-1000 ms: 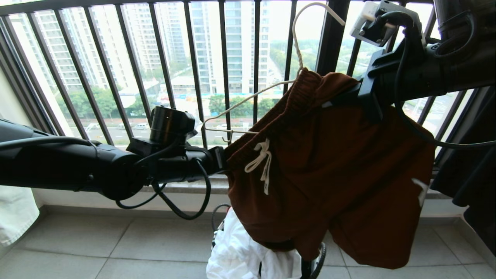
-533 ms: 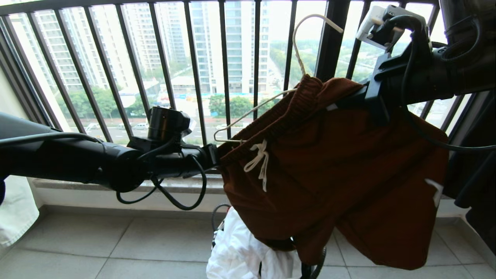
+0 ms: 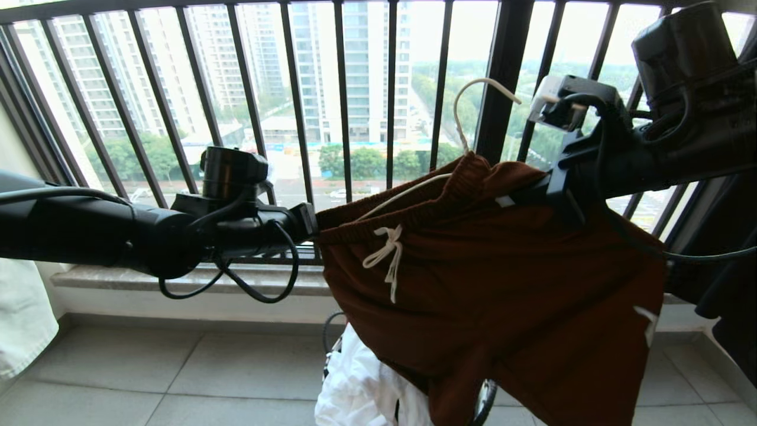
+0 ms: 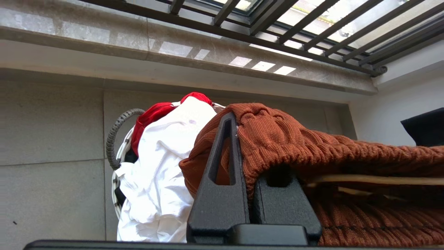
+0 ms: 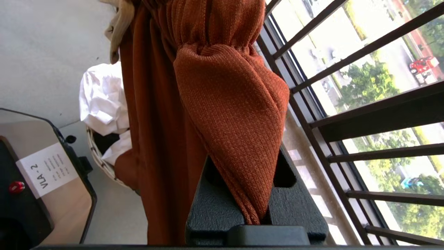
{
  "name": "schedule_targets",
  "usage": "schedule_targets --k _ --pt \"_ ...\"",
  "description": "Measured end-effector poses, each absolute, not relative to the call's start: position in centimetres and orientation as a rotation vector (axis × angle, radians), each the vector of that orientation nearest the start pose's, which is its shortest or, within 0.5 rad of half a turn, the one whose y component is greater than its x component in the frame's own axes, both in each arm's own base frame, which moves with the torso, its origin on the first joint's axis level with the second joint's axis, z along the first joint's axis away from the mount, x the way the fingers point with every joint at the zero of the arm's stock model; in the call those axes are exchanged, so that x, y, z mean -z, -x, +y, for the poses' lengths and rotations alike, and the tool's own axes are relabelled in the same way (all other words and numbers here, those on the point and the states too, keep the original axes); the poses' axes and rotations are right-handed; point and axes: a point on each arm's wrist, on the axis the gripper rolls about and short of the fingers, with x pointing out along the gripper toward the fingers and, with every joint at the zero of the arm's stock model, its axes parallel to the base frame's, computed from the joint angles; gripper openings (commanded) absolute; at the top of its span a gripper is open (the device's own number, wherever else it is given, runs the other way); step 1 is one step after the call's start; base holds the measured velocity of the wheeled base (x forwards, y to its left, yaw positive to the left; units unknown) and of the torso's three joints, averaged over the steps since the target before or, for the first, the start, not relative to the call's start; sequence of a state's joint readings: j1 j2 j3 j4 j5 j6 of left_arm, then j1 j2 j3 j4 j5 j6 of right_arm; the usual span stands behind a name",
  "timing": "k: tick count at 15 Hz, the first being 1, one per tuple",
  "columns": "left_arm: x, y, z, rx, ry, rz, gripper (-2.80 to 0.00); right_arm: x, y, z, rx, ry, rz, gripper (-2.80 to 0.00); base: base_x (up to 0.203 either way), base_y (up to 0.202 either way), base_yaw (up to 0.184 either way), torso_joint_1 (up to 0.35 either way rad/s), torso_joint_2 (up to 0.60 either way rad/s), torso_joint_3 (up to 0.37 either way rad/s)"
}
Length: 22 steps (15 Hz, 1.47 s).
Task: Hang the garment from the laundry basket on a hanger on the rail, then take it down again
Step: Hang the clothes on the clothes rack
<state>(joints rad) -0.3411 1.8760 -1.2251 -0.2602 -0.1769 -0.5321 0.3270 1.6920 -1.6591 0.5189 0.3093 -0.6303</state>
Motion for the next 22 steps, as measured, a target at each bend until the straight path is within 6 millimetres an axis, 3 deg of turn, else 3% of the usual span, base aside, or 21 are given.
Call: schedule_targets --k 5,11,16,22 --pt "-21.4 -33.6 -12.6 0.398 0.432 0.520 -2.80 -29.1 -30.4 12.4 -0.808 0.609 0.376 -2.80 0.000 0.000 0.000 0.000 0.00 0.000" --pt "-24.0 -32.0 -12.4 0.401 0.412 0.518 -2.80 -27.4 -31.5 15.6 -0.858 0.631 0.366 -2.80 0.000 0.000 0.000 0.000 0.00 0.000" --pt "-25.2 -32.0 -11.8 0.345 0.412 0.462 -2.80 -28.0 -31.6 15.1 -0.834 0.615 0.357 -2.80 0.000 0.000 0.000 0.000 0.00 0.000" --pt "-28.0 -32.4 -9.0 0.291 0.440 0.355 -2.80 -28.3 -31.5 13.6 -0.798 0.628 0.358 -2.80 0.000 0.000 0.000 0.000 0.00 0.000"
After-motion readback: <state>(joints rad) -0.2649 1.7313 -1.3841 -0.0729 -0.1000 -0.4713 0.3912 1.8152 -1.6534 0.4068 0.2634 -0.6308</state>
